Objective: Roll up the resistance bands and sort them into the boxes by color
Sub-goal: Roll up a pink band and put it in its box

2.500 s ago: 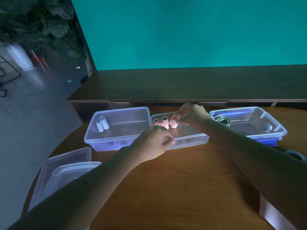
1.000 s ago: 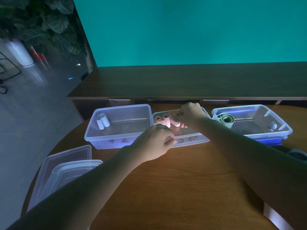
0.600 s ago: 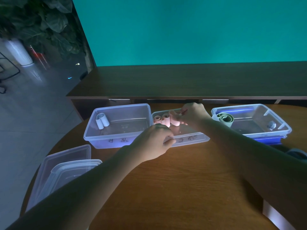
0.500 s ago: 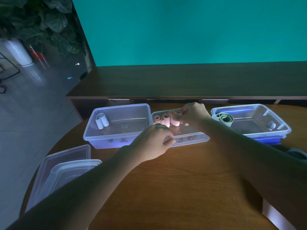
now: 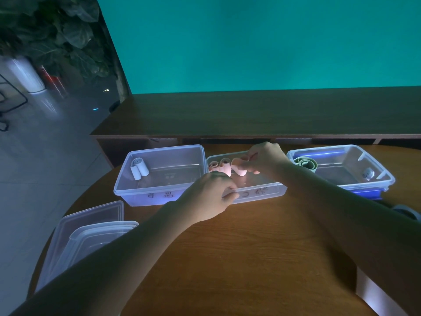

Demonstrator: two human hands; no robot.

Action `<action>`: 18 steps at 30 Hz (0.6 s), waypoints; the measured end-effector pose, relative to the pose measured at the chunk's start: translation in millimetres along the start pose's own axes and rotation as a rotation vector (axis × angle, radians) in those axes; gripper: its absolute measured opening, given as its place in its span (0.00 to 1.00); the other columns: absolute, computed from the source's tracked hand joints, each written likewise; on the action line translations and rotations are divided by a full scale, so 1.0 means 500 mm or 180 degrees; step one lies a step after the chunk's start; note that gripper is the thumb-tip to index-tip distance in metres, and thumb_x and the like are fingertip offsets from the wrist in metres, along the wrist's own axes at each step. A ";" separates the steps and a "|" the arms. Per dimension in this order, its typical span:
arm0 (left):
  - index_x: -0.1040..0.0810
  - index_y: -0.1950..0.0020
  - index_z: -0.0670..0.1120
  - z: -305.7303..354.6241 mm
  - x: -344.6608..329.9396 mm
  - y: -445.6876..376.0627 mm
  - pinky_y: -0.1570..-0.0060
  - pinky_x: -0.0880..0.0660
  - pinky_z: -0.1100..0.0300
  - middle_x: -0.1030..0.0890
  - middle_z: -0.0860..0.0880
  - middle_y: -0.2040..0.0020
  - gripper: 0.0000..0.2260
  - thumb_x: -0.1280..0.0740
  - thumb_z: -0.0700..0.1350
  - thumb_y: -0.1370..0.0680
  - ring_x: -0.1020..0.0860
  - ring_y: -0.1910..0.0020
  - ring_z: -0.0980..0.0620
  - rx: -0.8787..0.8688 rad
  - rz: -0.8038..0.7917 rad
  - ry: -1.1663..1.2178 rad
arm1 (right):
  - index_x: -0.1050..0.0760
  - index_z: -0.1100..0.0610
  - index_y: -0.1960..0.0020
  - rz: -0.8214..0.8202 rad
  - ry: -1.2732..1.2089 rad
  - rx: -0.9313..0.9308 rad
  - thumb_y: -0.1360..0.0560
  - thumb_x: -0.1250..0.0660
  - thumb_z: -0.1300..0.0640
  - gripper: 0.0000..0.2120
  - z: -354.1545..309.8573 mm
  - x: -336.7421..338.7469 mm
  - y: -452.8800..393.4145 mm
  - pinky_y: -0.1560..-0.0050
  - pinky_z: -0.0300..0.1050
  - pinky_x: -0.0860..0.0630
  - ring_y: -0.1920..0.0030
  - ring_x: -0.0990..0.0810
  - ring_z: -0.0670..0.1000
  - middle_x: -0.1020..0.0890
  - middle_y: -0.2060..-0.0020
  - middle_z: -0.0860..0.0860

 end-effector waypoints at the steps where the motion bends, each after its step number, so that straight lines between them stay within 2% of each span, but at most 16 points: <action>1: 0.15 0.44 0.49 -0.001 0.000 0.000 0.48 0.27 0.64 0.15 0.53 0.47 0.09 0.31 0.50 0.20 0.21 0.50 0.58 0.0003 0.0007 -0.0003 | 0.16 0.55 0.55 -0.0003 0.0009 0.0009 0.30 0.23 0.39 0.19 0.000 0.000 0.001 0.64 0.39 0.23 0.59 0.17 0.49 0.17 0.66 0.49; 5: 0.16 0.43 0.49 -0.003 -0.001 0.001 0.47 0.27 0.65 0.16 0.54 0.47 0.09 0.31 0.50 0.20 0.21 0.49 0.59 0.0000 -0.0006 -0.0030 | 0.16 0.57 0.50 0.0002 0.0049 -0.0025 0.31 0.21 0.47 0.16 0.003 0.001 0.001 0.54 0.46 0.17 0.57 0.16 0.52 0.15 0.61 0.51; 11: 0.16 0.43 0.49 -0.004 -0.003 0.000 0.48 0.28 0.67 0.16 0.54 0.47 0.10 0.31 0.50 0.20 0.21 0.49 0.59 -0.0004 0.0002 -0.0056 | 0.17 0.59 0.48 0.0008 0.0004 -0.0056 0.32 0.19 0.49 0.18 0.005 0.006 0.005 0.47 0.50 0.17 0.53 0.16 0.53 0.15 0.55 0.53; 18: 0.16 0.43 0.49 -0.003 -0.002 -0.001 0.49 0.28 0.67 0.15 0.54 0.47 0.09 0.32 0.50 0.19 0.21 0.50 0.60 0.0001 -0.0035 -0.0037 | 0.16 0.57 0.51 -0.0084 0.0136 -0.0095 0.31 0.20 0.48 0.16 0.003 0.006 0.000 0.50 0.48 0.17 0.56 0.16 0.52 0.15 0.57 0.52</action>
Point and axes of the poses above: each hand's wrist, its own y-axis away from the middle knuckle, its own x-axis out of the back of the hand, z = x × y, the point moved 1 cm from there along -y, towards the middle knuckle
